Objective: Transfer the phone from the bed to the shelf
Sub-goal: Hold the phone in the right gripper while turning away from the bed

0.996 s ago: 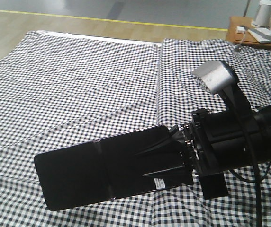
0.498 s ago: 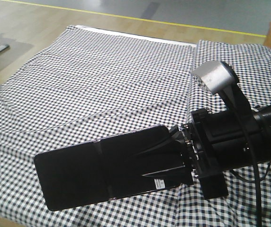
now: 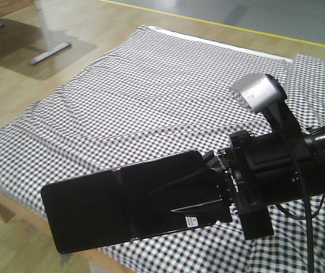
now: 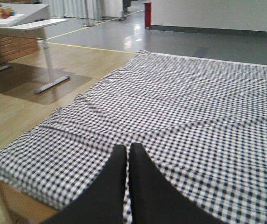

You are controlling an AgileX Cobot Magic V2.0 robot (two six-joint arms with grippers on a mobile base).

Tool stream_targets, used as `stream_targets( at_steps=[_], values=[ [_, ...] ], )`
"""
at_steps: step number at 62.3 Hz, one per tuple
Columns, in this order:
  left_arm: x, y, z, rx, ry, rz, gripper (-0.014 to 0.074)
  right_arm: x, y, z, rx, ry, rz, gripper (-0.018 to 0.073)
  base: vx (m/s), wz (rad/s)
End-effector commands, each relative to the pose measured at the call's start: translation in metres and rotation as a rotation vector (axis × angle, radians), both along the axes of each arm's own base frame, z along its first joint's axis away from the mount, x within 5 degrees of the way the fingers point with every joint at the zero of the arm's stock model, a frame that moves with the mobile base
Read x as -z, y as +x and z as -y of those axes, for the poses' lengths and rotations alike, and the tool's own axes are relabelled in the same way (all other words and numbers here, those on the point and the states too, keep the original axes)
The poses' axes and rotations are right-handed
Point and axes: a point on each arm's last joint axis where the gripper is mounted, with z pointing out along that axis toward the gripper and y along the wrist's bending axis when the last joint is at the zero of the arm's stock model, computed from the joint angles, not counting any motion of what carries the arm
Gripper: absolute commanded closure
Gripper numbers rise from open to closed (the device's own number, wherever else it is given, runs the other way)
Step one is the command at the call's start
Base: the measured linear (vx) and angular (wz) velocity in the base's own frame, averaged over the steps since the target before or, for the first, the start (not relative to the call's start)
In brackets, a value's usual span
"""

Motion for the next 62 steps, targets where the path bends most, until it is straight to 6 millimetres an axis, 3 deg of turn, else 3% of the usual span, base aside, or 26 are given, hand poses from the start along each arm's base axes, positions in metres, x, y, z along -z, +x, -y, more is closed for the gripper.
stream_targets(
  at_steps=[1, 62],
  values=[
    [-0.0062, 0.0005, -0.0005, -0.006, -0.014, 0.077, 0.0596, -0.0221, -0.0095, 0.0001, -0.049, 0.116, 0.012, 0.0561, -0.11, 0.41],
    [-0.0062, 0.0005, -0.0005, -0.006, -0.014, 0.077, 0.0596, -0.0221, -0.0096, 0.0001, -0.05, 0.116, 0.012, 0.0561, -0.12, 0.46]
  ],
)
